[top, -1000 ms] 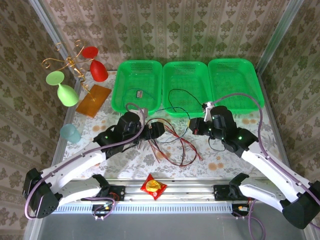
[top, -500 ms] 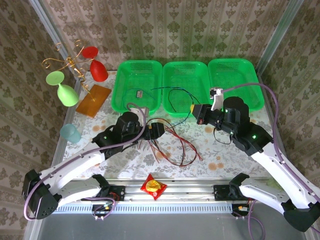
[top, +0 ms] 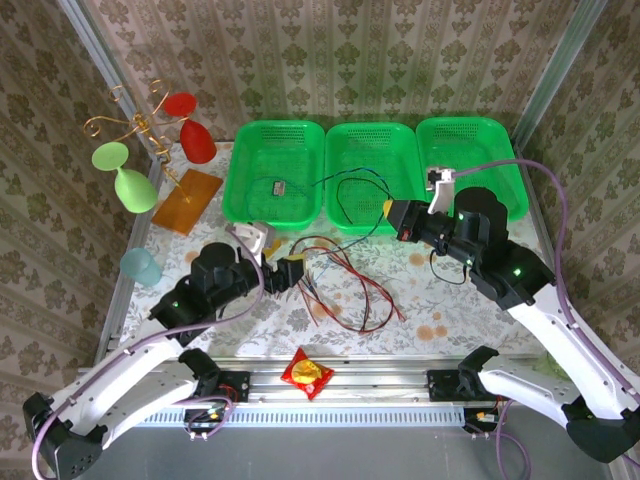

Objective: Untangle the cables

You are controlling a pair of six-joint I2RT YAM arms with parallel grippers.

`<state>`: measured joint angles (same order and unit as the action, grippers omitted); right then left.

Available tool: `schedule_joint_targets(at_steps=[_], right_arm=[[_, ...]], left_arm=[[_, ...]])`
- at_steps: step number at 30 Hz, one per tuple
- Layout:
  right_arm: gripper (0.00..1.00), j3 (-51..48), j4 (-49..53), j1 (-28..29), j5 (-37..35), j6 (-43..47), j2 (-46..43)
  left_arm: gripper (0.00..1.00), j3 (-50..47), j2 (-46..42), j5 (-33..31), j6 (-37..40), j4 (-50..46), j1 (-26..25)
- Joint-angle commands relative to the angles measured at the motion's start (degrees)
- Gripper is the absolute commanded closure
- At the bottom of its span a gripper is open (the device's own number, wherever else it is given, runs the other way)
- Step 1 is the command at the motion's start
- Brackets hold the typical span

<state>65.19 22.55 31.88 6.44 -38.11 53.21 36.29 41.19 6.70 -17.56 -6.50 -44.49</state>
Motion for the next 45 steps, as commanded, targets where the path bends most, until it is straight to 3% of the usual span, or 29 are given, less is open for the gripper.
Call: schedule_joint_targets(at_steps=[1, 16, 18, 20, 24, 28, 33, 40, 42, 45], right_arm=[[1.0, 1.6, -0.8, -0.6, 0.7, -3.9, -1.1], [1.0, 1.3, -5.0, -2.0, 3.0, -12.0, -3.0], [1.0, 1.0, -5.5, -2.4, 3.3, -12.8, -3.3], [1.0, 0.9, -5.3, -2.8, 3.4, -13.2, -3.6], [1.0, -0.1, -3.7, -4.0, 2.8, -13.5, -4.5], [1.0, -3.7, -3.3, -4.7, 3.9, -15.1, -5.7], [1.0, -9.5, -0.8, -4.8, 7.3, -16.6, -7.2], [0.5, -21.5, -6.3, -4.7, 16.2, -19.4, -6.0], [0.41, -22.2, -5.1, -4.8, 15.1, -17.5, -5.8], [0.35, -21.2, -2.5, -4.8, 13.7, -13.4, -6.4]], left_arm=[[0.22, -3.3, -0.2, 2.7, 6.3, 4.9, -0.3], [0.25, -8.4, 13.5, 6.9, 7.2, 25.6, -4.6], [0.42, -8.7, 15.0, 5.2, 5.8, 27.5, -4.7], [0.79, -8.7, 15.1, 2.3, 5.0, 27.6, -4.6], [1.0, -9.5, 12.1, -1.3, 3.2, 28.4, -4.5], [1.0, -8.7, 7.4, -1.3, 3.0, 26.8, -4.7], [1.0, -3.5, 2.0, -1.9, 5.2, 18.1, -5.0], [1.0, 3.4, 3.0, -1.8, 5.2, 14.5, -4.9], [1.0, 6.8, 5.5, -1.9, 6.0, 11.0, -4.9], [1.0, 10.9, 9.1, -1.6, 6.1, 7.2, -4.8]])
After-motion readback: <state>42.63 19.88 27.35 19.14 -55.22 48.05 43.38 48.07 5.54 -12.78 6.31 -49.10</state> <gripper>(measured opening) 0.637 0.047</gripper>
